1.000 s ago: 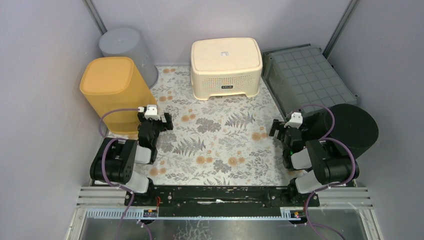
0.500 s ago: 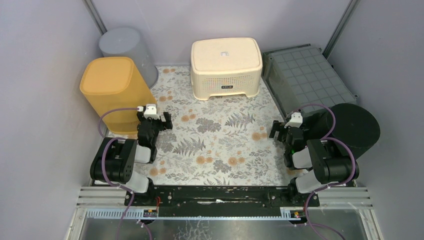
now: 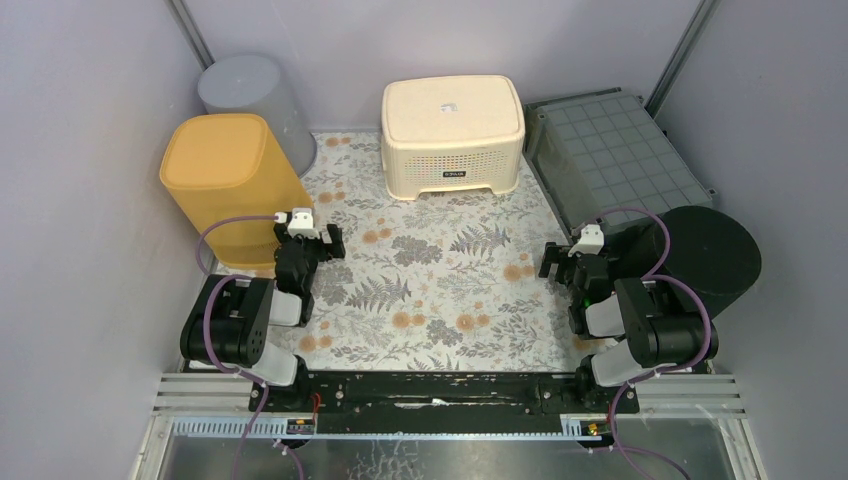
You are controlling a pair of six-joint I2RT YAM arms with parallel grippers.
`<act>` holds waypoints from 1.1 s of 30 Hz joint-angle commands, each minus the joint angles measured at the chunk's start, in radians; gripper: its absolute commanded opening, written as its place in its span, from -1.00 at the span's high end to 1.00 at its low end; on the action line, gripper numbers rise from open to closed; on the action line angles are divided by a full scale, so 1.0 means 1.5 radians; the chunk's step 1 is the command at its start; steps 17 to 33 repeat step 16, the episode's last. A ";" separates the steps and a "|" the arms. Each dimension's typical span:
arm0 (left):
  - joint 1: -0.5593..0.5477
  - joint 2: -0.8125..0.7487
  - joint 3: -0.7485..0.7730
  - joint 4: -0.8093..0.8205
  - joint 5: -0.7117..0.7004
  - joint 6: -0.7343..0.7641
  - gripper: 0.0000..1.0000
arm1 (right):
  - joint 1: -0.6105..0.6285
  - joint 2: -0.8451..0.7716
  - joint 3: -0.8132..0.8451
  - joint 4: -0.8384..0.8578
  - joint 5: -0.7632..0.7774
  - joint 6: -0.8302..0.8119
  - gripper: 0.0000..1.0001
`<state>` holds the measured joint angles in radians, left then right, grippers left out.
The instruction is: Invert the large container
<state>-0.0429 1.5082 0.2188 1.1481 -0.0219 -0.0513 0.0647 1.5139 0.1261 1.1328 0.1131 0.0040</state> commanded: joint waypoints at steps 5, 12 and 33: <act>0.006 0.005 0.017 0.019 0.003 0.006 -1.00 | -0.021 -0.001 0.050 0.080 -0.001 -0.012 -0.98; 0.006 0.005 0.017 0.019 0.002 0.006 -1.00 | -0.021 0.001 0.057 0.071 -0.006 -0.010 -0.98; 0.006 0.005 0.017 0.019 0.002 0.006 -1.00 | -0.021 -0.001 0.051 0.078 -0.002 -0.010 -0.98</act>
